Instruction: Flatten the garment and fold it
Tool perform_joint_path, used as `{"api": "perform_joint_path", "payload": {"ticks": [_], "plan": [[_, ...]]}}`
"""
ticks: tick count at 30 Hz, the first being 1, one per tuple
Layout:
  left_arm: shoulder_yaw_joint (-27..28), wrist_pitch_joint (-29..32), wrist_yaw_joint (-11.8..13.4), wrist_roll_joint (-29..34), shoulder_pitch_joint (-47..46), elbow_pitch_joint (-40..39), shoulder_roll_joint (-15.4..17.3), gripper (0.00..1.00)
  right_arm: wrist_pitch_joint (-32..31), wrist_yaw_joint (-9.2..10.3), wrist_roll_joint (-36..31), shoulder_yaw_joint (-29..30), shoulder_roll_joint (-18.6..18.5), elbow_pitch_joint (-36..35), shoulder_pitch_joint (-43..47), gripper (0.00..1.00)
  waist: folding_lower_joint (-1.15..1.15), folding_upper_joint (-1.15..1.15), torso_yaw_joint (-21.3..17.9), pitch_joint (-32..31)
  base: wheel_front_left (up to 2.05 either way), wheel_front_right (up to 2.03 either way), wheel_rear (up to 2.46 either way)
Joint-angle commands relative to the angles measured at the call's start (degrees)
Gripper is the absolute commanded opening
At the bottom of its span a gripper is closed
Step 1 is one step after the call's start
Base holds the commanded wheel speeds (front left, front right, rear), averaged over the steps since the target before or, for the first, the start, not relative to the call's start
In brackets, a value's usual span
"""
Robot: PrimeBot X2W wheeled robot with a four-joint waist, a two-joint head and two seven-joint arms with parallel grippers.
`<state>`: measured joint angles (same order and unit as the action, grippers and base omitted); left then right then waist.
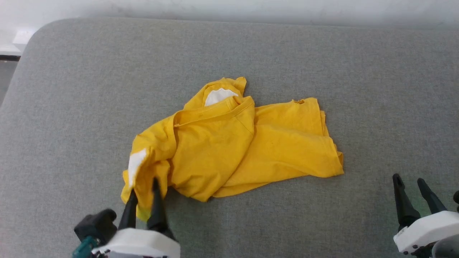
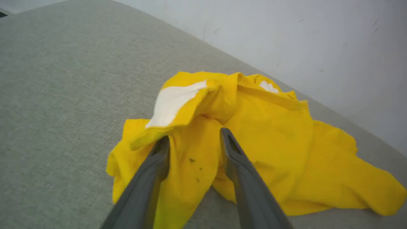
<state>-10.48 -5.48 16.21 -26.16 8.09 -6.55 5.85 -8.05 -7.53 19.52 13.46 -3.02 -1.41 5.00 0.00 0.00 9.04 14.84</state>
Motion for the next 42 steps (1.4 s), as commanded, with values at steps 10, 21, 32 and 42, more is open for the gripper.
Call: {"api": "perform_joint_path", "payload": {"ticks": [10,21,32,42], "plan": [[1.8,-9.0,-14.0,-6.5,-4.7,-5.7,-0.6,1.0,-0.1,0.04,-0.3,-0.6,0.1,0.9,-0.5,1.0,0.0,0.0,-0.6,-0.7,0.0,0.0,0.0],[7.8,-9.5,-8.8,9.0,-3.0,-4.7,-1.8,1.0,0.0,0.04,-0.5,-0.7,0.1,1.2,0.1,1.0,0.0,0.0,-0.4,-0.8,0.0,0.0,0.0],[8.1,-9.5,-9.1,9.2,-2.5,-3.6,-2.9,1.0,-3.9,0.04,-2.2,-6.0,0.1,-3.7,-5.8,1.0,0.0,0.0,2.1,-1.4,0.0,0.0,0.0],[5.1,-9.5,-9.0,7.3,-4.1,-2.0,-3.0,1.0,-25.8,0.04,-6.5,-12.7,-1.2,2.2,-19.3,1.0,0.0,0.0,5.2,-1.2,0.0,0.0,0.0]]}}
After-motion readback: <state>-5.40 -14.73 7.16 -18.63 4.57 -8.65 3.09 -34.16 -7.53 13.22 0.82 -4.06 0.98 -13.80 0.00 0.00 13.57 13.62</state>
